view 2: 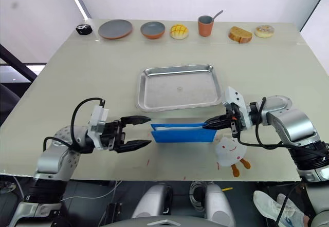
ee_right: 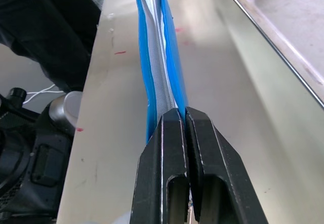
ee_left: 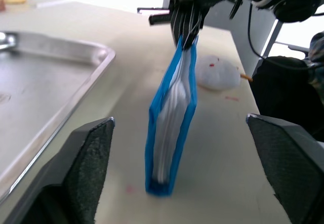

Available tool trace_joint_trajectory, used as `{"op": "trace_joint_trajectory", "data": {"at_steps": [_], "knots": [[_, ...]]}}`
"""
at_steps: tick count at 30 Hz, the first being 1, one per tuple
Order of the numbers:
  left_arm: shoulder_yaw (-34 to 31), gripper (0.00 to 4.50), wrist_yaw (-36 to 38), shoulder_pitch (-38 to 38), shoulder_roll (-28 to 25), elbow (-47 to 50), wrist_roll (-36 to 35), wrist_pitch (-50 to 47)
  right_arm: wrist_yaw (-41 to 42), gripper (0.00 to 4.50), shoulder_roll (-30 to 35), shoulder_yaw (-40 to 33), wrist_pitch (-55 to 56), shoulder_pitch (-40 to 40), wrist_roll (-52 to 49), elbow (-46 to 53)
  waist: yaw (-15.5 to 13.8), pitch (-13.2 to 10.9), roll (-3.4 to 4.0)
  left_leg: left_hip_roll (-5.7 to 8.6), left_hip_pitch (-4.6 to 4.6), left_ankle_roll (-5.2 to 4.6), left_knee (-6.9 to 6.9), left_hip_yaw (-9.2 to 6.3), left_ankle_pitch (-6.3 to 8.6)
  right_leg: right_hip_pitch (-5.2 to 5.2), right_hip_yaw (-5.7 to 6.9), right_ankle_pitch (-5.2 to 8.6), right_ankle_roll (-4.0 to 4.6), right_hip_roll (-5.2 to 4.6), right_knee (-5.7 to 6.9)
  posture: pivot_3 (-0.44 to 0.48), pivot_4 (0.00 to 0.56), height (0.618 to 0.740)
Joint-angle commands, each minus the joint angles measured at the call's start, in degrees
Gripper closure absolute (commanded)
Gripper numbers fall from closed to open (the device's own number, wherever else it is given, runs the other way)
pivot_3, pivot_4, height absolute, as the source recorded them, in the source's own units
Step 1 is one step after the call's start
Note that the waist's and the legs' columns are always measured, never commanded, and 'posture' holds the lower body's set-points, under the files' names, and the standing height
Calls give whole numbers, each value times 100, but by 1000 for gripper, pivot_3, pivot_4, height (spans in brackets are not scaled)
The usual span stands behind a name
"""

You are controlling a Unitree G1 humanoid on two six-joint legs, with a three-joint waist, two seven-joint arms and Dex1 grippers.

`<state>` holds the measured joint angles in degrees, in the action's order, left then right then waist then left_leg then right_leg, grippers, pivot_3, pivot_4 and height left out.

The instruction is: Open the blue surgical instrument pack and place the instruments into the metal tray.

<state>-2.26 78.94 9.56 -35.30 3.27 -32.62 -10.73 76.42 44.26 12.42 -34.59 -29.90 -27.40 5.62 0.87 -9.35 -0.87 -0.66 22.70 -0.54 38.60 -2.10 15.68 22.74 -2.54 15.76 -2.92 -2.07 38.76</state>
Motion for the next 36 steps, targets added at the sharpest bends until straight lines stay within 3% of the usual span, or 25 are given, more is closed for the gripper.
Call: {"op": "trace_joint_trajectory", "data": {"at_steps": [1,25,27,28,29,32,36], "knots": [[143,2016,87,207,122,-153,94,198,-69,4500,-40,-53,8,8,31,117,10,0,0,0,0,0,0,0,0,1,0,0,0,2,1,0,150,740],[422,2016,254,605,474,-583,325,557,-295,4500,-99,-94,-166,30,-46,321,13,0,1,-1,-1,0,0,-2,0,1,0,0,0,4,2,0,150,740],[440,2527,248,642,494,-621,333,577,-311,4500,-108,-89,-171,24,-41,325,11,0,1,-1,-1,0,0,-2,0,1,0,0,0,4,2,0,150,740],[447,2527,245,660,501,-635,337,584,-319,4500,-113,-87,-174,21,-41,329,11,0,1,-1,0,0,0,-2,0,1,0,0,0,4,2,0,150,740],[449,3198,241,679,506,-649,339,586,-330,4500,-121,-84,-179,17,-40,326,12,0,1,0,-1,0,0,-1,0,1,0,0,0,4,2,0,150,740],[462,4442,228,719,511,-654,361,606,-377,4500,-133,-92,-175,25,-21,333,11,0,1,0,0,0,0,-1,0,1,0,0,0,5,2,0,150,740],[473,4482,205,748,535,-682,429,700,-493,4500,-151,-101,-117,28,57,309,10,0,1,0,0,0,0,-1,0,1,0,0,0,4,2,0,150,740]]}}
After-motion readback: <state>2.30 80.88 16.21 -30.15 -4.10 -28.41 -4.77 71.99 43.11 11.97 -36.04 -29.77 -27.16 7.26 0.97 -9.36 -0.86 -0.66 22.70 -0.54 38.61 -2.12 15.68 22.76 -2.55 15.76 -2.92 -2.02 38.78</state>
